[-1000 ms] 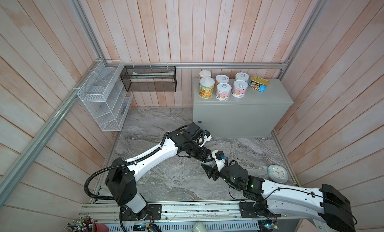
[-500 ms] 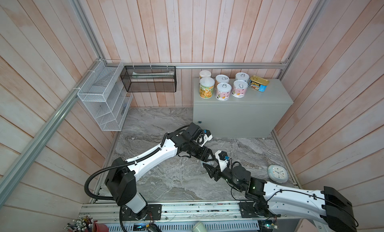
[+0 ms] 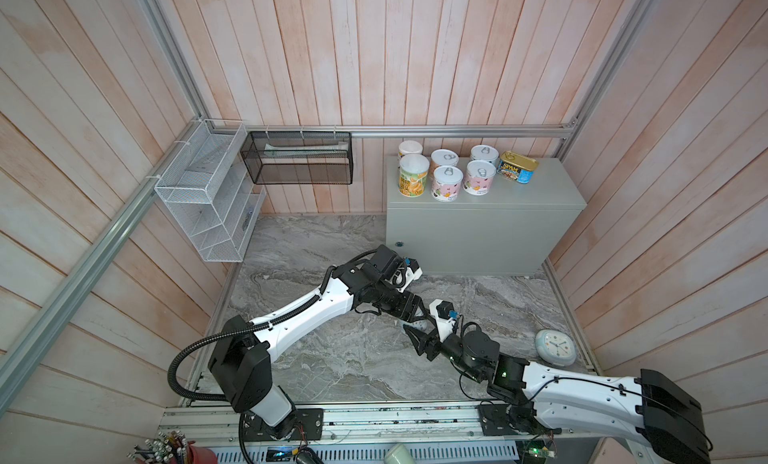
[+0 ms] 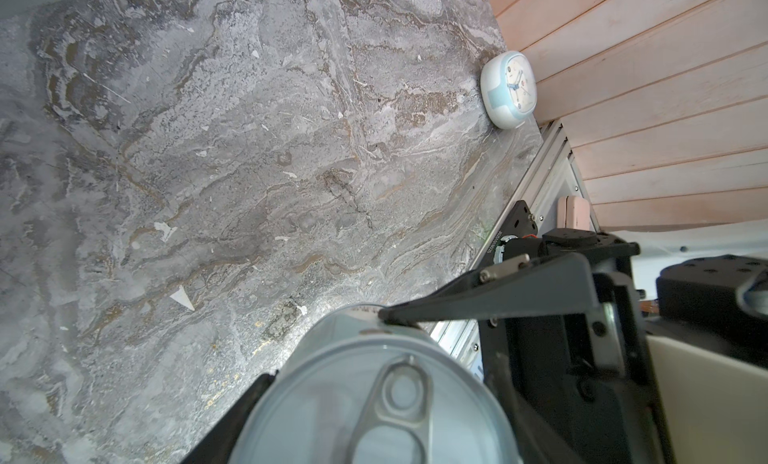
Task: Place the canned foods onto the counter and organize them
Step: 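Close right gripper on the white-lidded can held by left gripper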
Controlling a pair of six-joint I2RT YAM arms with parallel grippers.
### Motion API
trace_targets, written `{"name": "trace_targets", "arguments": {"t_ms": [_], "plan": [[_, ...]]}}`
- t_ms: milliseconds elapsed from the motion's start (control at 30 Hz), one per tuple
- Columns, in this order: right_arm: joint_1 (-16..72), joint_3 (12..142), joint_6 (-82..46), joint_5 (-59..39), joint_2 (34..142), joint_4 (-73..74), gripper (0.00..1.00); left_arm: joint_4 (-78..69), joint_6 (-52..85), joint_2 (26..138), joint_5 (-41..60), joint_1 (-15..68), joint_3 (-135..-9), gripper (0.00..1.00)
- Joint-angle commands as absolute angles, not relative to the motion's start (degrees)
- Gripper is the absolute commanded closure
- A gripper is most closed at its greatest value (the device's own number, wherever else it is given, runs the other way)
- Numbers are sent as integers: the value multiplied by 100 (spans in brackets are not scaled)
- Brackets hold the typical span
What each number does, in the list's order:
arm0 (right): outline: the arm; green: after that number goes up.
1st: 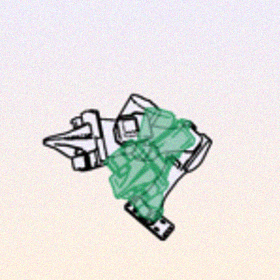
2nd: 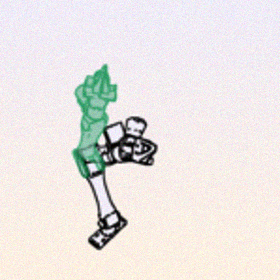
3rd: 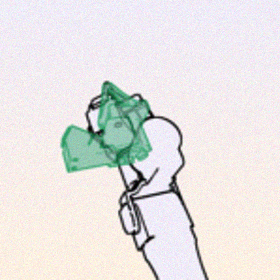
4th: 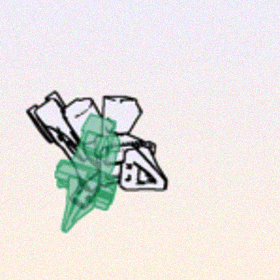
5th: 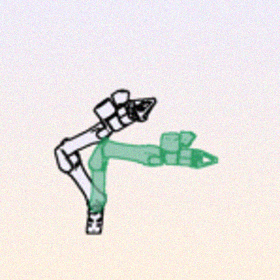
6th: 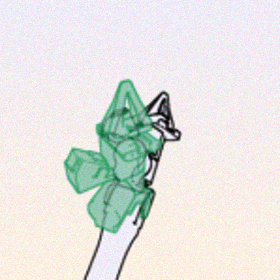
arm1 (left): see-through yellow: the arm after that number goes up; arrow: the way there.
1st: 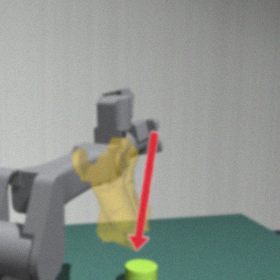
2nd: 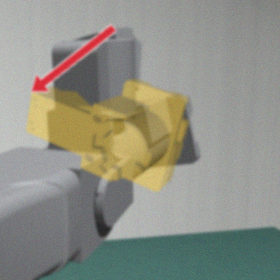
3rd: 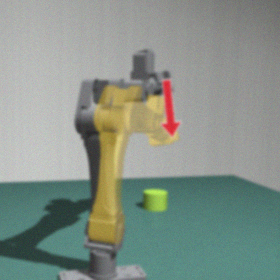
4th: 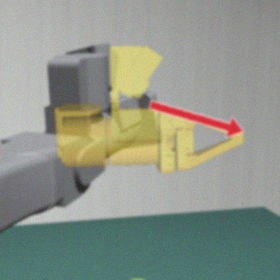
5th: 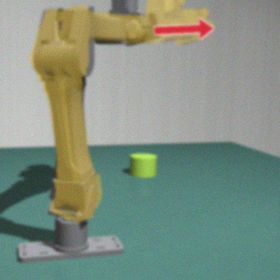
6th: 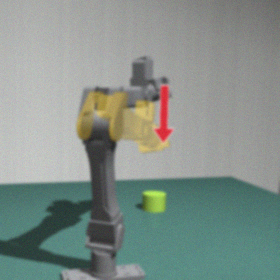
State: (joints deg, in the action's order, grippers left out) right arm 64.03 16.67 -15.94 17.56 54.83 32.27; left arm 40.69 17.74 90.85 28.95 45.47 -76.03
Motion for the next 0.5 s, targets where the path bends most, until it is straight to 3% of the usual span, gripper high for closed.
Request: {"name": "trace_targets", "arguments": {"t_ms": [0,467], "plan": [[6251,1819,-1627,2316,5548,3456,22,4003,1940,8770,3601,4648,-7544,58],[6162,1937,-1571,2363,5775,3541,19,3906,2021,8693,3699,4658,-7473,58]]}}
